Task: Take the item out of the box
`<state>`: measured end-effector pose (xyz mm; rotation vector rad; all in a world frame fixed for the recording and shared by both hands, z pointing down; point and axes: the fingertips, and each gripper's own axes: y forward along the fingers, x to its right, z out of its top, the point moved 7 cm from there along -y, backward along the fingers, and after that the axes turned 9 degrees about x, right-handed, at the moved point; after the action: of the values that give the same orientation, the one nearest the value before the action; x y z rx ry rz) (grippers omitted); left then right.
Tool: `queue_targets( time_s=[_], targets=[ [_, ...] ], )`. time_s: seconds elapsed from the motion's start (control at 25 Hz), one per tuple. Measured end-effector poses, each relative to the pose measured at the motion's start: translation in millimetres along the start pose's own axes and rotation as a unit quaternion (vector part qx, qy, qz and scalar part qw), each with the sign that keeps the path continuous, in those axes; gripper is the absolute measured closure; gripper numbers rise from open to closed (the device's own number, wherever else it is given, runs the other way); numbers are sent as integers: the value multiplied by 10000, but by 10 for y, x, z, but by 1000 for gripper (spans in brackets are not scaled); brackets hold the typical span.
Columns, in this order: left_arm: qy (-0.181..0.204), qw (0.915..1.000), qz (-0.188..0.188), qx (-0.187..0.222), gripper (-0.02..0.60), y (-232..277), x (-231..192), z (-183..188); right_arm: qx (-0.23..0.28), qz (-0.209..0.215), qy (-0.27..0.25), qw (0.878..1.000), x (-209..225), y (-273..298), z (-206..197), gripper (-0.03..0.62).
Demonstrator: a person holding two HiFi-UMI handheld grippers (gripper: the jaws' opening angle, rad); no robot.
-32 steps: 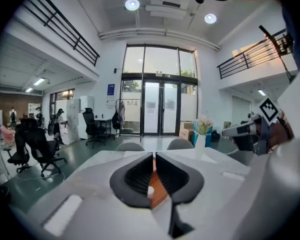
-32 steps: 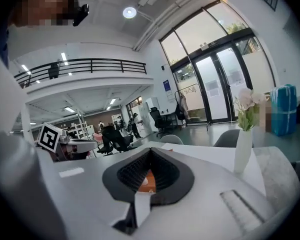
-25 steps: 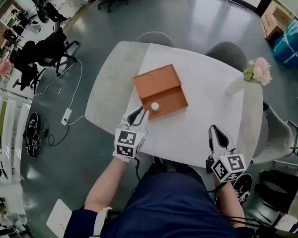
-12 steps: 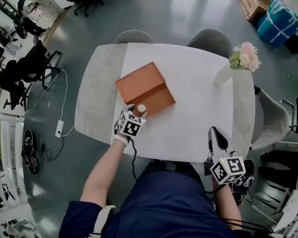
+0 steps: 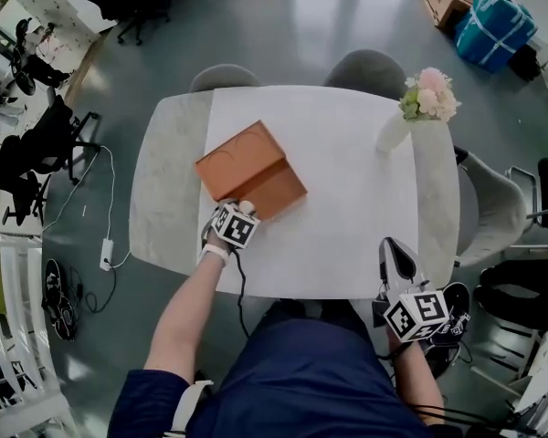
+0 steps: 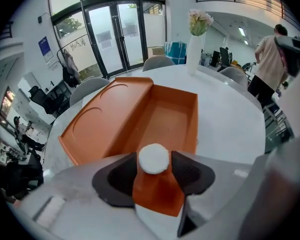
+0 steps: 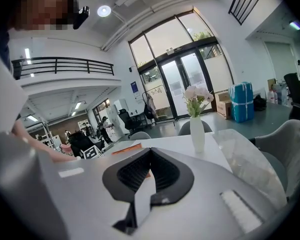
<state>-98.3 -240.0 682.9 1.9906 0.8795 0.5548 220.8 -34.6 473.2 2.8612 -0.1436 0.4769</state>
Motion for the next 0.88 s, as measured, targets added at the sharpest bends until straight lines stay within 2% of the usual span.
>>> queue_targets(
  time_s=[0.08,0.24,0.44,0.56,0.88],
  targets=[
    [-3,10000,36,-46,399,11,4,2,-24,17,-11,10000,7,3,-4,592],
    [-173,9998,-6,32,410,16,29,-43,-81,103,-37,9999,-5,5,-9,592],
    [-330,9978,246,525,411,-193,-10,17,-166,258,-77,9995,-38,28,-10,592],
    [-555,9944,373,813,411,-384,-23,30,-223,392,-110,9989,-82,68,-7,592],
    [-1087,9791,606,1611,411,-1015,83,-28,-379,1005,-212,9940,-284,291,-18,592]
  ],
)
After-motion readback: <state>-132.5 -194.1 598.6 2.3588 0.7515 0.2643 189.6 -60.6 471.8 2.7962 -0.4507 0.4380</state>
